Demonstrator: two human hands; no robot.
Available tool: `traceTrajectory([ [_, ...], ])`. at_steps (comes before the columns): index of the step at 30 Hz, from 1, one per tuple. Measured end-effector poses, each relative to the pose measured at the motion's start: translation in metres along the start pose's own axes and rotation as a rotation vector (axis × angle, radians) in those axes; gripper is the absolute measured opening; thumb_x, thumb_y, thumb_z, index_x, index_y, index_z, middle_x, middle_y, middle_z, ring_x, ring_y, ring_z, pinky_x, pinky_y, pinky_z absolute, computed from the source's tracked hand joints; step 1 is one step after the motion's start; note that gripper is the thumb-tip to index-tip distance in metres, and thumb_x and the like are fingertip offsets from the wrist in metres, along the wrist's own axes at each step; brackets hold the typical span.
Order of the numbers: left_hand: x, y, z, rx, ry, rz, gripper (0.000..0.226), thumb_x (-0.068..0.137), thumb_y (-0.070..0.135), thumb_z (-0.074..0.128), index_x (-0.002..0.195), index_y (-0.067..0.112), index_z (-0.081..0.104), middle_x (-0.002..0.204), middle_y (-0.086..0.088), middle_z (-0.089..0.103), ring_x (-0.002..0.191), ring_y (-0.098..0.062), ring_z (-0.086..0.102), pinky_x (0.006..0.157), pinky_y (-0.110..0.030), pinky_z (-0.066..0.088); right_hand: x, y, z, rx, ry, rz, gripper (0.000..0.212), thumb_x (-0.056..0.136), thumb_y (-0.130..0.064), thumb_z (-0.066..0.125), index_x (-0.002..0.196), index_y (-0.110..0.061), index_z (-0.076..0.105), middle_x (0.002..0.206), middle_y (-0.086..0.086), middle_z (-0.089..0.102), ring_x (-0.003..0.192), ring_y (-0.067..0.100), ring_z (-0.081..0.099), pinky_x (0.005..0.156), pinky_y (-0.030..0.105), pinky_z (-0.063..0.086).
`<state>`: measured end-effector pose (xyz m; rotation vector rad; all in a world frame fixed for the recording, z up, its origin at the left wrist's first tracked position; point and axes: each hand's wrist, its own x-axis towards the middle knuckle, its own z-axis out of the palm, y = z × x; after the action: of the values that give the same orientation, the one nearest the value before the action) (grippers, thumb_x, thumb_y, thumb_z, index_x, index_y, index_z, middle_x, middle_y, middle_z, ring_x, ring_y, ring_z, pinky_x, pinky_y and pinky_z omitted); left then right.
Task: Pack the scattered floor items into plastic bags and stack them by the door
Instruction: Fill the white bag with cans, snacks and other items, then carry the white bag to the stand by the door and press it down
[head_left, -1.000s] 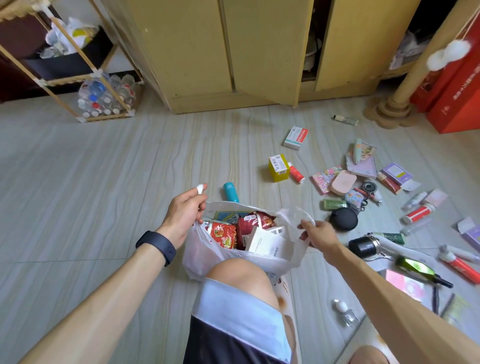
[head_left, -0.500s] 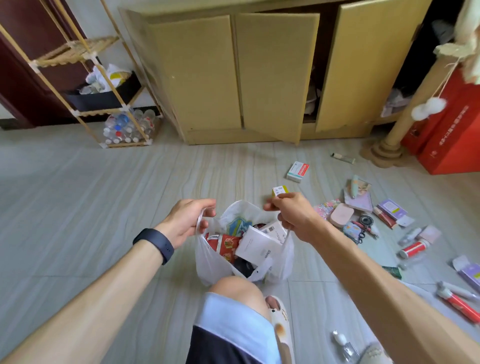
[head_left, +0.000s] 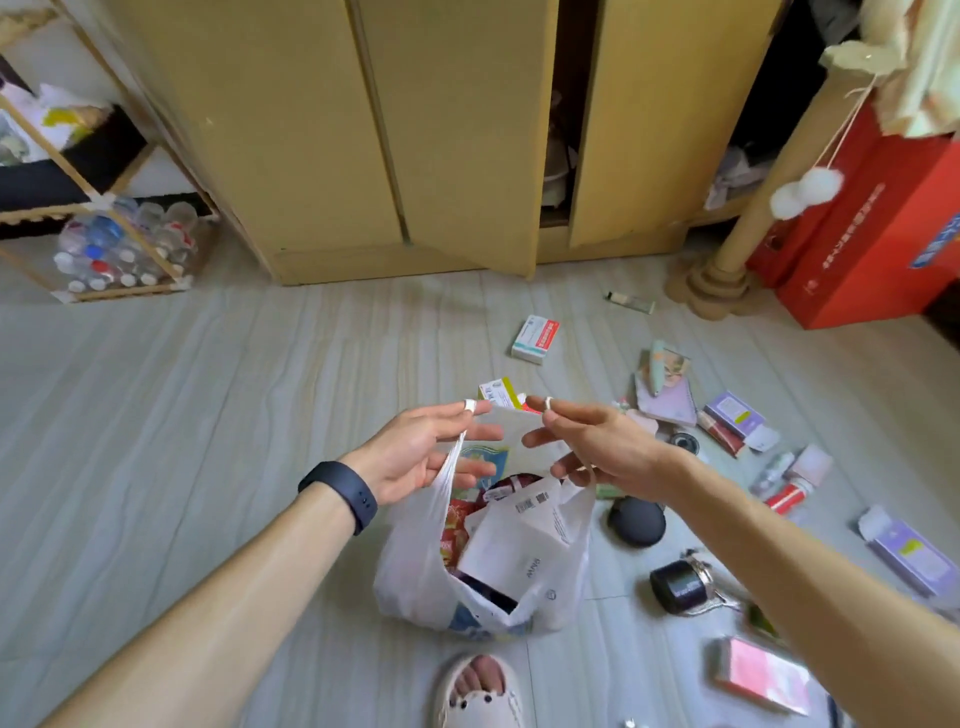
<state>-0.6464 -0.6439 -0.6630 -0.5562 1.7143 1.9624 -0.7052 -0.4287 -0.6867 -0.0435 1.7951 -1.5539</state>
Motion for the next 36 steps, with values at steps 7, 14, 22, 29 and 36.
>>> traceTrajectory([
  [7, 0.102, -0.03, 0.001, -0.024, -0.114, -0.152, 0.032, 0.1, 0.024, 0.047, 0.129, 0.026, 0.062, 0.119, -0.003, 0.07, 0.065, -0.02, 0.067, 0.055, -0.025, 0.056, 0.057, 0.058, -0.045, -0.096, -0.236, 0.054, 0.031, 0.102, -0.039, 0.047, 0.131, -0.042, 0.056, 0.089, -0.006, 0.07, 0.061, 0.016, 0.056, 0.051, 0.024, 0.04],
  [14, 0.067, -0.006, 0.03, 0.052, -0.047, -0.422, 0.027, 0.101, 0.018, 0.048, 0.122, 0.02, 0.065, 0.098, -0.006, 0.073, 0.058, -0.02, 0.06, 0.055, -0.025, 0.049, 0.033, 0.068, -0.026, 0.127, -0.086, 0.283, 0.032, 0.103, -0.038, 0.045, 0.132, -0.035, 0.057, 0.084, -0.005, 0.07, 0.064, 0.019, 0.062, 0.057, 0.024, 0.04],
  [22, -0.056, 0.079, 0.006, 0.172, 0.294, -0.564, 0.03, 0.089, -0.005, 0.052, 0.11, 0.006, 0.07, 0.071, -0.001, 0.072, 0.047, -0.013, 0.047, 0.045, -0.02, 0.036, -0.055, -0.065, 0.015, 0.152, 0.113, 0.419, 0.032, 0.105, -0.024, 0.043, 0.131, -0.013, 0.057, 0.084, 0.002, 0.076, 0.049, 0.013, 0.043, 0.044, 0.011, 0.034],
  [29, -0.169, 0.251, 0.002, -0.134, 0.323, -0.47, 0.017, 0.094, 0.007, 0.057, 0.106, 0.01, 0.068, 0.074, -0.001, 0.072, 0.045, -0.009, 0.048, 0.052, -0.022, 0.036, -0.138, -0.27, 0.047, 0.19, 0.172, 0.38, 0.022, 0.103, -0.033, 0.046, 0.106, -0.022, 0.065, 0.091, 0.002, 0.077, 0.048, 0.013, 0.043, 0.049, 0.023, 0.029],
  [36, -0.282, 0.435, -0.022, -0.227, 0.232, -0.326, 0.02, 0.091, 0.017, 0.065, 0.106, 0.004, 0.068, 0.088, -0.007, 0.073, 0.051, -0.011, 0.059, 0.052, -0.021, 0.044, -0.211, -0.484, 0.072, 0.105, 0.19, 0.244, 0.026, 0.105, -0.026, 0.044, 0.126, -0.021, 0.058, 0.093, 0.006, 0.077, 0.043, 0.01, 0.029, 0.04, 0.017, 0.025],
])
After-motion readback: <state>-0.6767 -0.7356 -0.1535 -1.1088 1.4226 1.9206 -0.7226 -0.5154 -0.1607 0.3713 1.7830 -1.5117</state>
